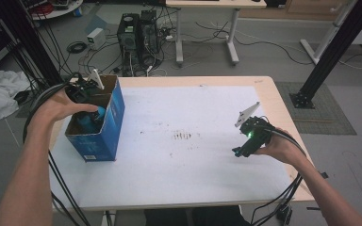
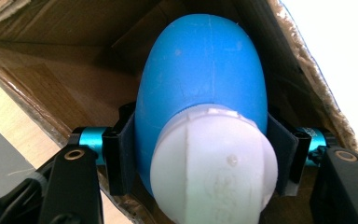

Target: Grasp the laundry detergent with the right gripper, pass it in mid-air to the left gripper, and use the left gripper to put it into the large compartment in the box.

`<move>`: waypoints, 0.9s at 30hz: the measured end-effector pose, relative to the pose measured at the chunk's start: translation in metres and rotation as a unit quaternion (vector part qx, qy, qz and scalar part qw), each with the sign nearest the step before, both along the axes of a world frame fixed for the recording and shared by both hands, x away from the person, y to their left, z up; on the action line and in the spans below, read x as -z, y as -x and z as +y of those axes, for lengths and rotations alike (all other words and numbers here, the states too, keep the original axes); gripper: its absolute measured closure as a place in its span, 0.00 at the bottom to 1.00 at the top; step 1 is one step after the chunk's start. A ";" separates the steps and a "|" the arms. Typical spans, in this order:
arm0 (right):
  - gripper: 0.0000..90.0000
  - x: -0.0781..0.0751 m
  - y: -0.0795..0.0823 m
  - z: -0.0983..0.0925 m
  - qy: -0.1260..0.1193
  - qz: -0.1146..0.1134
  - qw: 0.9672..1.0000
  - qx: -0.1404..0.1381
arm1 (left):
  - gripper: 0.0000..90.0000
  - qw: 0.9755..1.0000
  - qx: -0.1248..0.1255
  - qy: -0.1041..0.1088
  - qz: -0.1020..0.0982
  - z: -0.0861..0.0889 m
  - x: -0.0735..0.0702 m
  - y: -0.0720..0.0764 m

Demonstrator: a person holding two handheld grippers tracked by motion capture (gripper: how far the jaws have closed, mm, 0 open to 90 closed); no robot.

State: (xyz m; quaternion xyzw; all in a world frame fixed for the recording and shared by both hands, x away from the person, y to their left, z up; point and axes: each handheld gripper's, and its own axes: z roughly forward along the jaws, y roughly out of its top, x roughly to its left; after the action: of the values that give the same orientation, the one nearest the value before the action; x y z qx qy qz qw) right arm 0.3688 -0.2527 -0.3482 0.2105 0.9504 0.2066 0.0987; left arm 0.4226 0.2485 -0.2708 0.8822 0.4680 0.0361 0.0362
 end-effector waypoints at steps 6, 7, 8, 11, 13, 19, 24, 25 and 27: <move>0.15 0.000 0.000 0.000 0.001 0.001 1.000 0.001 | 0.34 1.000 -0.003 -0.004 0.001 -0.001 -0.001 -0.001; 0.15 0.000 0.000 0.000 0.000 0.000 1.000 0.001 | 0.34 1.000 -0.001 -0.006 0.002 -0.001 -0.001 -0.001; 0.15 0.000 0.000 0.000 0.001 0.001 1.000 0.000 | 0.34 1.000 -0.003 -0.007 -0.001 -0.001 -0.002 -0.001; 0.15 0.000 0.001 -0.001 0.001 0.001 1.000 0.002 | 0.35 1.000 -0.003 -0.005 -0.002 -0.001 -0.004 -0.001; 0.15 0.000 0.001 -0.001 0.001 0.001 1.000 0.001 | 0.35 1.000 -0.001 -0.007 -0.007 -0.002 -0.008 -0.001; 0.15 -0.001 0.001 -0.002 0.000 -0.001 1.000 0.004 | 0.34 1.000 -0.001 -0.010 -0.020 -0.004 -0.020 -0.001; 0.15 -0.002 0.002 -0.003 -0.001 -0.002 1.000 0.004 | 0.34 0.999 0.003 -0.010 -0.030 -0.008 -0.029 -0.002; 0.15 -0.002 0.002 -0.004 -0.001 -0.003 1.000 0.004 | 0.34 0.999 0.005 -0.011 -0.032 -0.009 -0.031 -0.002; 0.15 -0.002 0.002 -0.004 -0.003 -0.003 1.000 0.005 | 0.34 0.999 0.005 -0.012 -0.034 -0.010 -0.036 -0.003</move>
State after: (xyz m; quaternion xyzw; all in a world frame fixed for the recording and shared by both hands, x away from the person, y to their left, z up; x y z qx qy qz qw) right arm 0.3671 -0.2569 -0.3457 0.2153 0.9482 0.2097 0.1025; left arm 0.4252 0.2383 -0.2349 0.8830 0.4620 0.0715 0.0414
